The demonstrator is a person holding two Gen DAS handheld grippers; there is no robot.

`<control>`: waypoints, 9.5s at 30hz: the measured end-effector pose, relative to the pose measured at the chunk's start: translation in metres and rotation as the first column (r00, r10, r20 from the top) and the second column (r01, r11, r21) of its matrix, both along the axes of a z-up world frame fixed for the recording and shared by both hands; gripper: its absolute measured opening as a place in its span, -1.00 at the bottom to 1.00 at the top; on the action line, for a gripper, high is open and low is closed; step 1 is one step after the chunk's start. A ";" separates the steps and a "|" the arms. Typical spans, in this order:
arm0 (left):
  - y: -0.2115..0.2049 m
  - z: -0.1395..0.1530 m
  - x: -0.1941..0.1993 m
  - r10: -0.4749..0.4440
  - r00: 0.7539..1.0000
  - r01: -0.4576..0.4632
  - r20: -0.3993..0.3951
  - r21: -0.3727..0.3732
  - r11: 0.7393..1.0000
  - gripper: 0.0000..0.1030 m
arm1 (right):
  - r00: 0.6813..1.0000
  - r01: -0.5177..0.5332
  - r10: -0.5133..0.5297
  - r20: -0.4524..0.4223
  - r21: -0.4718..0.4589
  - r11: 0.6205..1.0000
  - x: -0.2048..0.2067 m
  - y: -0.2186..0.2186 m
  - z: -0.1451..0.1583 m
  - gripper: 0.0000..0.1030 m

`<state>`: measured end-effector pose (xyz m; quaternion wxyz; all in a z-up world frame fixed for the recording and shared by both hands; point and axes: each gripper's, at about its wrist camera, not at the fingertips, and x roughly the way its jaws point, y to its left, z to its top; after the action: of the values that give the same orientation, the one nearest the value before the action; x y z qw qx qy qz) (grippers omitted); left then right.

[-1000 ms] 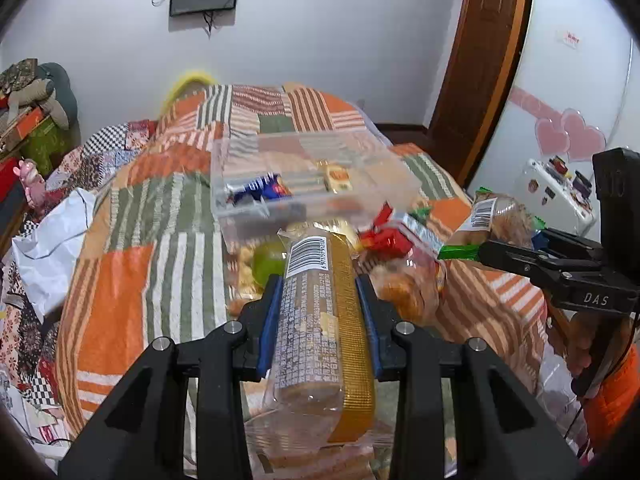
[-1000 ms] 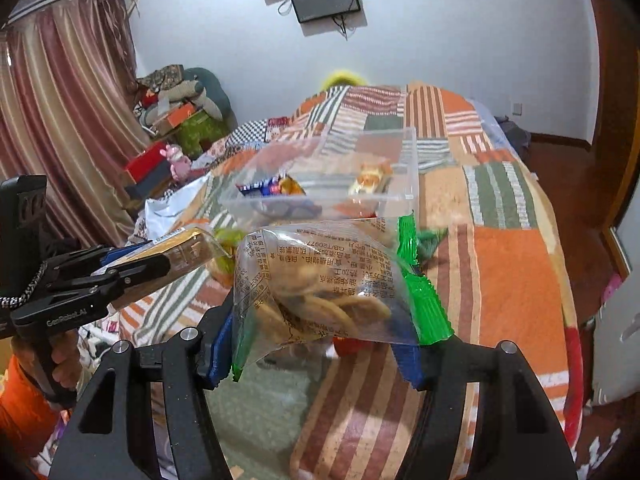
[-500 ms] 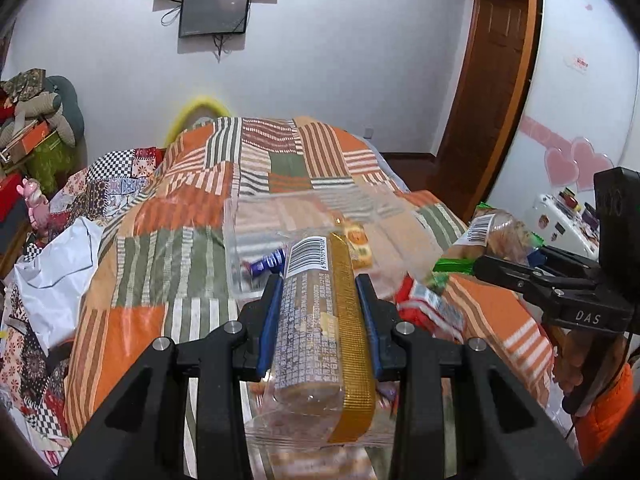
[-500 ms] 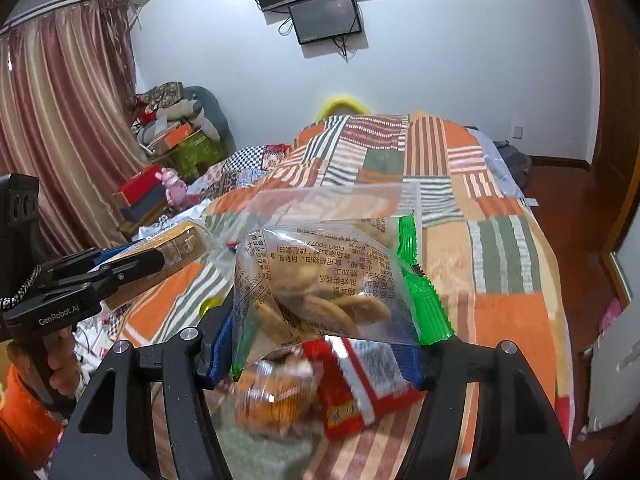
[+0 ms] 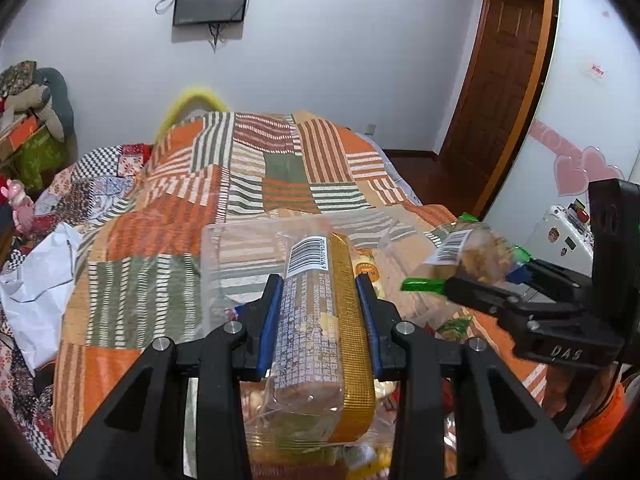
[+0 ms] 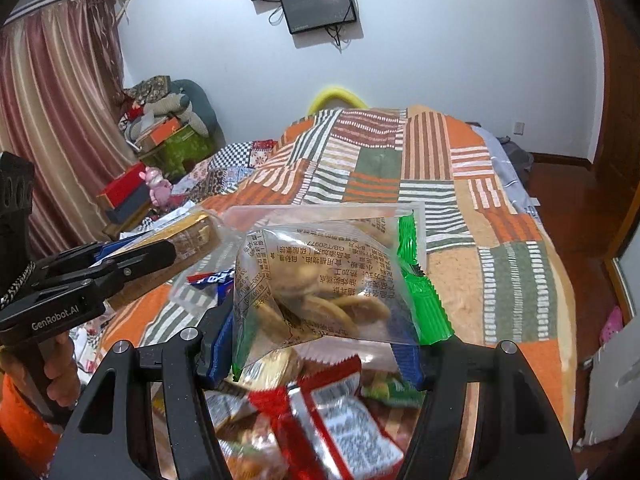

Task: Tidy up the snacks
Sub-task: 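Lower the wafer roll and cookie bag into the clear box, open both tools, then grasp the green jelly cup with the left tool while the right tool grasps the red chip bag, then place the jelly cup and red chip bag into the clear box, release both, then grasp the puffed-snack bag with the left tool while the right tool grasps the green pea packet, then lower the puffed-snack bag and green pea packet into the clear box, open both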

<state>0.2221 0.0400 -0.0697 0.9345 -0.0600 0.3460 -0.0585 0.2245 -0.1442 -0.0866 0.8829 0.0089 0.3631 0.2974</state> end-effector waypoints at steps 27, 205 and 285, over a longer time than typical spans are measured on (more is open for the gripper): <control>-0.009 -0.047 0.069 -0.024 0.992 0.020 -0.123 -0.029 0.999 -0.21 | 0.995 -0.013 0.002 -0.100 -0.112 0.994 0.040 0.022 -0.034 0.38; 0.043 -0.090 -0.053 0.057 0.963 -0.057 -0.265 0.007 0.998 0.30 | 0.989 0.081 -0.104 -0.103 -0.204 0.976 -0.010 -0.047 -0.057 0.86; 0.050 -0.058 0.052 0.102 0.985 -0.107 -0.142 -0.023 0.994 -0.10 | 0.986 -0.167 0.162 -0.047 -0.138 0.976 0.034 0.086 -0.040 -0.01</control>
<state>0.2740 0.0903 -0.1276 0.9086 -0.0963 0.4062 -0.0104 0.2581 -0.0586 -0.1269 0.8471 -0.0788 0.3984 0.3429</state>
